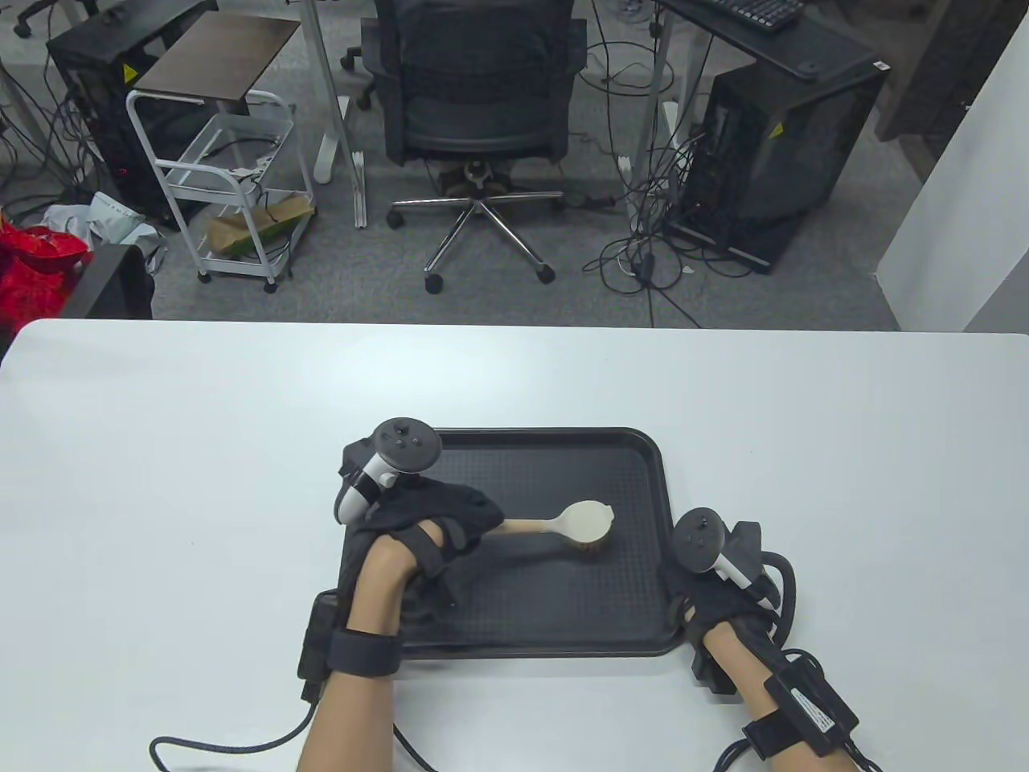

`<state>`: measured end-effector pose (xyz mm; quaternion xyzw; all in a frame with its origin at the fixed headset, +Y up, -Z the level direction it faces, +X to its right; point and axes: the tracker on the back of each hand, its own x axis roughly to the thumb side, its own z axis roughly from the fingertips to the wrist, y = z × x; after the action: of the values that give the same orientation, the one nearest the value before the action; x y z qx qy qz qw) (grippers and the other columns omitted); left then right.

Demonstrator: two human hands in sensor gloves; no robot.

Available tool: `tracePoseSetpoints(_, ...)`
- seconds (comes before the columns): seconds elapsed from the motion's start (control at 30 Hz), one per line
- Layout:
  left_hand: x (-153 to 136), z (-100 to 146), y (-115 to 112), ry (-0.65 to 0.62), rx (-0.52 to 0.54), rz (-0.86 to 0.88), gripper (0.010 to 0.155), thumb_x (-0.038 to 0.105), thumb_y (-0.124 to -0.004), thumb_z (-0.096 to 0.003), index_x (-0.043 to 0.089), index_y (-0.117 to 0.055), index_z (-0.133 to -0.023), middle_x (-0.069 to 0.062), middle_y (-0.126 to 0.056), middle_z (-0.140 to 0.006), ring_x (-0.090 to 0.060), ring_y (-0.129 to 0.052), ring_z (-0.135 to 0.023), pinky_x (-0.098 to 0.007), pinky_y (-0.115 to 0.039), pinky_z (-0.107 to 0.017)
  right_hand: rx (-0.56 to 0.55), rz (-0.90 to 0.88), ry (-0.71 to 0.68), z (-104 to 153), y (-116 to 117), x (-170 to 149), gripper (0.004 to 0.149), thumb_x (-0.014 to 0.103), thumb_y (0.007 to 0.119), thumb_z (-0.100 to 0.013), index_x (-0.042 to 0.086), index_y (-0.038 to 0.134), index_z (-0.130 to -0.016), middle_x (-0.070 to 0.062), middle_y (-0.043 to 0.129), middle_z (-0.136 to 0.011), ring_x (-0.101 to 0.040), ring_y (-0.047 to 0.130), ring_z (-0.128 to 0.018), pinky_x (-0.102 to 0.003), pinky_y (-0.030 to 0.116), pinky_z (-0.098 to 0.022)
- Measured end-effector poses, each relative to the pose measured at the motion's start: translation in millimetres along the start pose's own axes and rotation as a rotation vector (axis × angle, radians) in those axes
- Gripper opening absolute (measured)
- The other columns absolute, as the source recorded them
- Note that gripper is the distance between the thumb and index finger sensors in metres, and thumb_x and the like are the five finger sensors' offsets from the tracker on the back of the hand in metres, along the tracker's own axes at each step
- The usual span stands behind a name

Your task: Scrub the tray with pot brush

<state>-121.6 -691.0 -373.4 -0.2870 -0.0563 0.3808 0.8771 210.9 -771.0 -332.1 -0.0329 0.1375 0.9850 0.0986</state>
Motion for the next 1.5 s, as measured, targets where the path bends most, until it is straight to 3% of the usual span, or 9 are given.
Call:
tracePoseSetpoints(0.43,20.9,-20.6,-44.0,0.045,-0.071,-0.141,0.054,0.05,-0.081,-0.0399,0.016,-0.087,-0.083,-0.004,-0.1,-0.054,-0.021,-0.096,-0.02,-0.05,-0.082,-0.045,-0.006,0.001,0.0,0.0,0.1,0.2,0.06,0.037,0.073,-0.048,0.006,0.055,-0.097,-0.003,0.098,-0.04,-0.023,0.094,-0.012,-0.045,0.083,-0.023)
tracePoseSetpoints(0.7,29.1,-16.3,-51.3,0.074,-0.058,-0.241,0.054,0.05,-0.081,-0.0397,0.018,-0.087,-0.083,-0.004,-0.101,-0.053,-0.021,-0.096,-0.02,-0.05,-0.081,-0.045,-0.007,0.005,0.001,0.0,0.0,0.2,0.06,0.037,0.073,-0.048,0.006,0.055,-0.097,-0.003,0.098,-0.04,-0.023,0.094,-0.012,-0.045,0.083,-0.023)
tracePoseSetpoints(1.03,5.8,-14.3,-40.3,0.115,-0.102,-0.243,0.053,0.051,-0.081,-0.0397,0.02,-0.088,-0.082,-0.004,-0.101,-0.051,-0.022,-0.095,-0.018,-0.051,-0.081,-0.044,-0.007,0.007,0.002,0.0,0.1,0.6,0.06,0.037,0.073,-0.048,0.006,0.055,-0.097,-0.004,0.098,-0.04,-0.023,0.094,-0.012,-0.045,0.083,-0.023)
tracePoseSetpoints(1.5,-13.4,6.4,-8.2,0.212,-0.145,-0.327,0.055,0.051,-0.083,-0.0396,0.017,-0.088,-0.082,-0.005,-0.102,-0.054,-0.025,-0.097,-0.022,-0.052,-0.08,-0.047,-0.006,0.007,0.001,-0.1,0.0,0.6,0.061,0.036,0.073,-0.048,0.006,0.055,-0.097,-0.004,0.098,-0.04,-0.023,0.094,-0.012,-0.045,0.083,-0.023)
